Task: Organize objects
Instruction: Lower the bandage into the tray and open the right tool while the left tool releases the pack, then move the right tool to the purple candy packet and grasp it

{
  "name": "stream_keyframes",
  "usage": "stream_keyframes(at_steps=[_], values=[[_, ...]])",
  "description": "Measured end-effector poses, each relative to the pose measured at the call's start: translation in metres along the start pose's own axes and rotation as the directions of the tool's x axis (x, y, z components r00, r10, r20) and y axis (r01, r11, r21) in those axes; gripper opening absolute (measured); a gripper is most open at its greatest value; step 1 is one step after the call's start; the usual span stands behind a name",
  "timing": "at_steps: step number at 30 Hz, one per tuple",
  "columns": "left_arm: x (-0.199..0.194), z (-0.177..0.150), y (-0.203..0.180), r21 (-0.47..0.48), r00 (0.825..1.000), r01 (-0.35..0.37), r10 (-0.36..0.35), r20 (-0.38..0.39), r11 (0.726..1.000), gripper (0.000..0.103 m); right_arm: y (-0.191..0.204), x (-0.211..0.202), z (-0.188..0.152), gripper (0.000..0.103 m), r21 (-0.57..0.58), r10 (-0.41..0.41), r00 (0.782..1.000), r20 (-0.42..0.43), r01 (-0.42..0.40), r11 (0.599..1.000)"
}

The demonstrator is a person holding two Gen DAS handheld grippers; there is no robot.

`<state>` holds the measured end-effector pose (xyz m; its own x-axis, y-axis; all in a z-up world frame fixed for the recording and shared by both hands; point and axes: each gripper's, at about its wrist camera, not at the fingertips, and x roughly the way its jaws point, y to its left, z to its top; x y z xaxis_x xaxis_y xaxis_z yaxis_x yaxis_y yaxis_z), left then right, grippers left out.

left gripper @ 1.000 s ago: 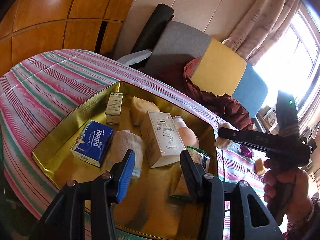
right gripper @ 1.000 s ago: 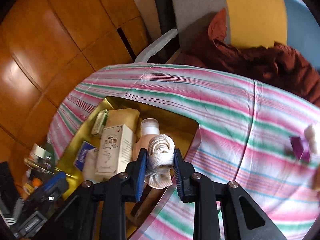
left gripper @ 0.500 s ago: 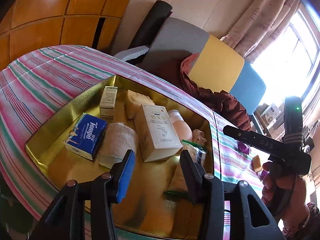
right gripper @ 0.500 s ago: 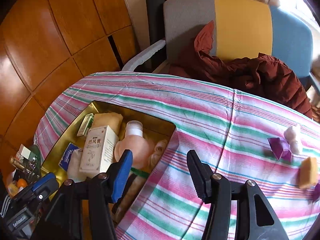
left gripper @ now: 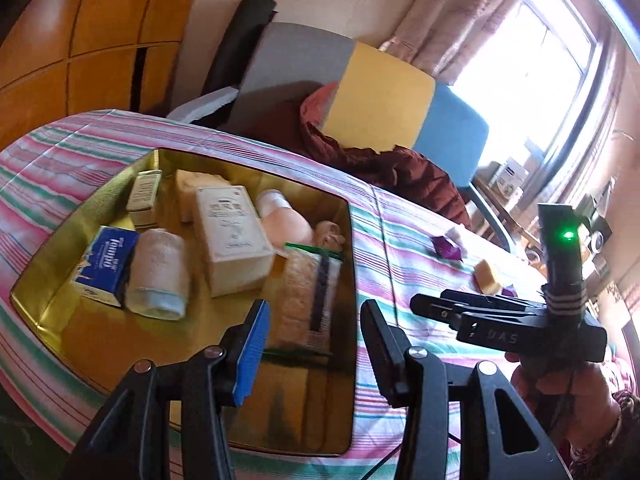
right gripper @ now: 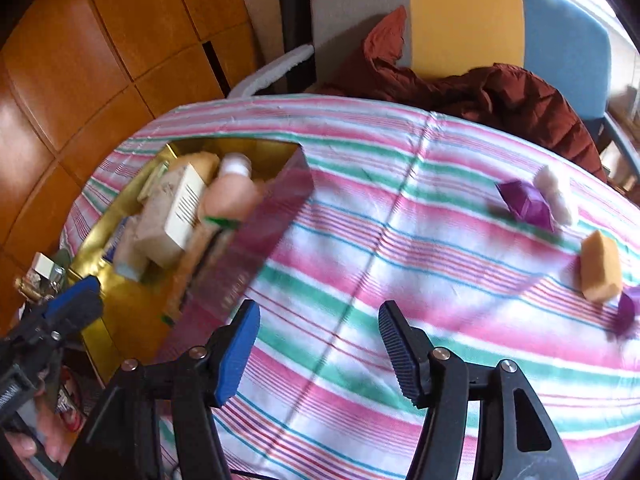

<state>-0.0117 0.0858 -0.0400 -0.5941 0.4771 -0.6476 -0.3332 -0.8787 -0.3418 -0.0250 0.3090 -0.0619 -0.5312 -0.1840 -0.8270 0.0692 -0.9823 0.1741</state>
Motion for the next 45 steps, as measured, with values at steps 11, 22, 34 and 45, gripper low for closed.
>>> stream_keyframes(at_steps=[11, 22, 34, 45], values=[[0.001, -0.021, -0.054, 0.133, 0.994, 0.105, -0.098, -0.056, 0.986, 0.047, -0.097, -0.026, -0.035, 0.064, 0.117, -0.175, 0.982, -0.07, 0.183, 0.976], [0.015, -0.043, -0.1, 0.221, 0.984, 0.143, -0.115, -0.135, 0.965, 0.047, -0.183, -0.06, -0.042, 0.069, 0.206, -0.309, 0.948, -0.071, 0.317, 0.926], [0.03, -0.055, -0.137, 0.287, 0.972, 0.172, -0.115, -0.203, 0.942, 0.047, -0.273, -0.085, -0.026, 0.08, 0.285, -0.458, 0.888, 0.021, 0.434, 0.855], [0.051, -0.064, -0.157, 0.297, 0.957, 0.195, -0.116, -0.265, 0.935, 0.047, -0.321, -0.06, -0.032, 0.08, 0.437, -0.303, 0.951, 0.059, 0.248, 0.865]])
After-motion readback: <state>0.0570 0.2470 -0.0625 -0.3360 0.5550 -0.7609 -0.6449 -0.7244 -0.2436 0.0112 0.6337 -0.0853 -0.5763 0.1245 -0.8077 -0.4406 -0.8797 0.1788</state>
